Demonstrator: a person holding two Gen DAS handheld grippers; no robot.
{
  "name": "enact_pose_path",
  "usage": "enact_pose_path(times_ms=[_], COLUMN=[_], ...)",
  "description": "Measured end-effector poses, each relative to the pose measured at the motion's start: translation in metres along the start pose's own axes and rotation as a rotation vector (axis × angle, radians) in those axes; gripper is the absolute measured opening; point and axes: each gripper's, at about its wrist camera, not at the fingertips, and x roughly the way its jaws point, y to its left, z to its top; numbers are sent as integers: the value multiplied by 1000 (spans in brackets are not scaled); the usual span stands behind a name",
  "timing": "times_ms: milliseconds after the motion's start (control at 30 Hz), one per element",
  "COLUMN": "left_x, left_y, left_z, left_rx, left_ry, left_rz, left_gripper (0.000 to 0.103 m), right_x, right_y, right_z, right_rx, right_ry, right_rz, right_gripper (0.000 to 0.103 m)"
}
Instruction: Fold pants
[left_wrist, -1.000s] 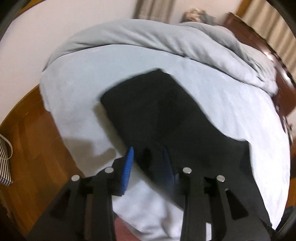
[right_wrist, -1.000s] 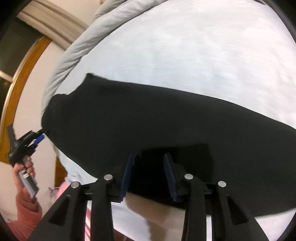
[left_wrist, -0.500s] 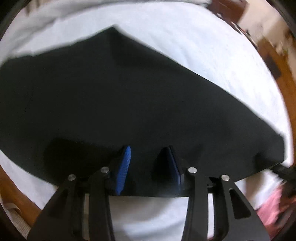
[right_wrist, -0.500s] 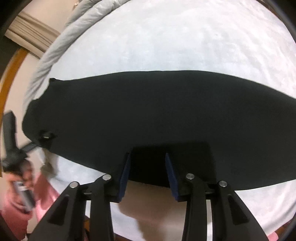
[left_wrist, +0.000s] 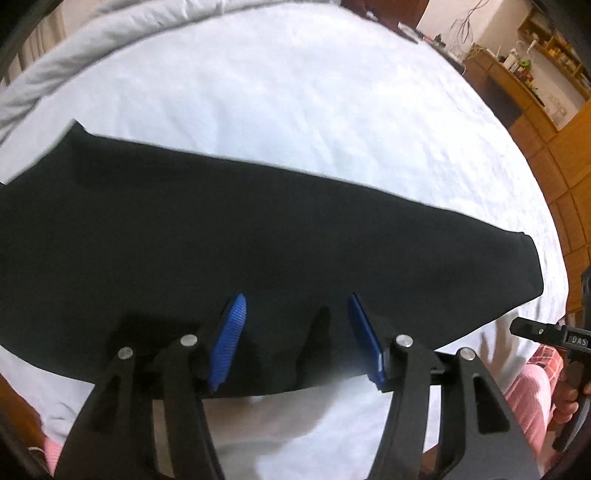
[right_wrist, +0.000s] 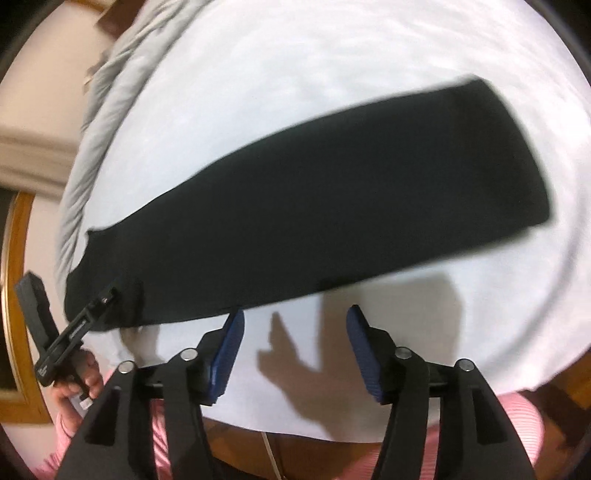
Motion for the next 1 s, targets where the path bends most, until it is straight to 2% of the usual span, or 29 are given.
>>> enact_pose_path(times_ms=[167, 400, 500, 533, 633, 733, 833, 933, 1000], left_x=[13, 11, 11, 11, 11, 5, -13, -27, -23], left_y=[-5, -7, -9, -10, -11, -10, -16, -23, -22], left_z=[-3, -2, -3, -3, -1, 6, 13, 18, 19], left_rx=[10, 15, 27, 34, 28, -10, -8, 20, 20], left_ry=[13, 19, 19, 20, 23, 8, -63, -146, -145], left_rz=[29, 30, 41, 47, 52, 41, 23, 31, 40], left_gripper=[63, 64, 67, 68, 69, 68, 68, 69, 72], right_x=[2, 6, 8, 3, -9, -39, -78, -104, -106], right_y=[-45, -58, -55, -65, -70, -56, -43, -45, -66], right_z=[10, 24, 28, 29, 32, 39, 48, 52, 56], right_rx=[169, 253, 238, 234, 226, 137, 76, 32, 86], right_ry=[-46, -133, -161, -176, -204, -272, -349, -427, -445], right_rz=[129, 221, 188, 183, 233, 237, 270, 204, 147], right_gripper=[62, 61, 42, 26, 14, 11, 10, 9, 10])
